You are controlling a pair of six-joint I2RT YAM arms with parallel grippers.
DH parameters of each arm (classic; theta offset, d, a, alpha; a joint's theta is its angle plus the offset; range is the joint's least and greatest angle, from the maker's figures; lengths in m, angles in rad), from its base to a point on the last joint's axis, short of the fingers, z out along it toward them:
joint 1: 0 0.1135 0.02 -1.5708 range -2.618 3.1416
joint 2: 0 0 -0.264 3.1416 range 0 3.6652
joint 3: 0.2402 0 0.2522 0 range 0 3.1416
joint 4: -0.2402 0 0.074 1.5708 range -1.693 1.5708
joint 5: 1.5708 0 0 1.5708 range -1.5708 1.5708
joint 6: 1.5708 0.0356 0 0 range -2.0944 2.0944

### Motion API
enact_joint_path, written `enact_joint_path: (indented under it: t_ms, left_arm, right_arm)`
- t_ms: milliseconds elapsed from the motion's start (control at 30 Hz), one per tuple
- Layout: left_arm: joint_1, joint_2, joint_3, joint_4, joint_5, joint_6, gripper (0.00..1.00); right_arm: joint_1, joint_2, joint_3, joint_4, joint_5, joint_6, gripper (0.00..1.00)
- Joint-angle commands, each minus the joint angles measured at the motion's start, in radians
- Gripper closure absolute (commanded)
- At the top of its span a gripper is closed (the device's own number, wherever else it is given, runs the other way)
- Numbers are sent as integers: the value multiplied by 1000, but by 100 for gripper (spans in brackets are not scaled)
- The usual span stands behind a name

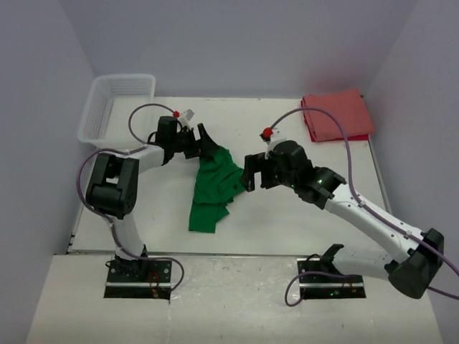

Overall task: Fold and stack the t-shirts
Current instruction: Move the tshirt to the center of the board

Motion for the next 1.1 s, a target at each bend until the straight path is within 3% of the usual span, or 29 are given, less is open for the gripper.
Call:
enact_joint_path:
  t_ms: [0, 133, 167, 233, 333, 367, 533, 867, 1067]
  left_arm:
    - [-26, -117, 113, 74, -124, 64, 4]
    - [-133, -308, 102, -122, -420, 128, 0]
    - [-146, -359, 79, -141, -483, 116, 4]
    - [-183, -506, 0, -225, -625, 113, 12]
    - [-189, -659, -51, -340, -750, 105, 23]
    - [-189, -689, -54, -365, -755, 110, 29]
    - [-189, -827, -77, -477, -767, 116, 30]
    - [-189, -877, -151, -480, -697, 93, 28]
    - [-189, -885, -214, -471, -671, 74, 27]
  right_arm:
    - [97, 55, -26, 12, 12, 40, 1]
    - [116, 93, -98, 110, -23, 54, 2]
    - [115, 113, -98, 115, -23, 50, 4]
    - [115, 212, -53, 126, -25, 31, 20]
    - [116, 369, 46, 136, -95, 7, 32]
    - [116, 400, 66, 138, -108, 4, 33]
    - [118, 524, 129, 176, -161, -4, 47]
    - [118, 612, 140, 222, -235, -2, 47]
    - [119, 664, 156, 241, -284, 13, 54]
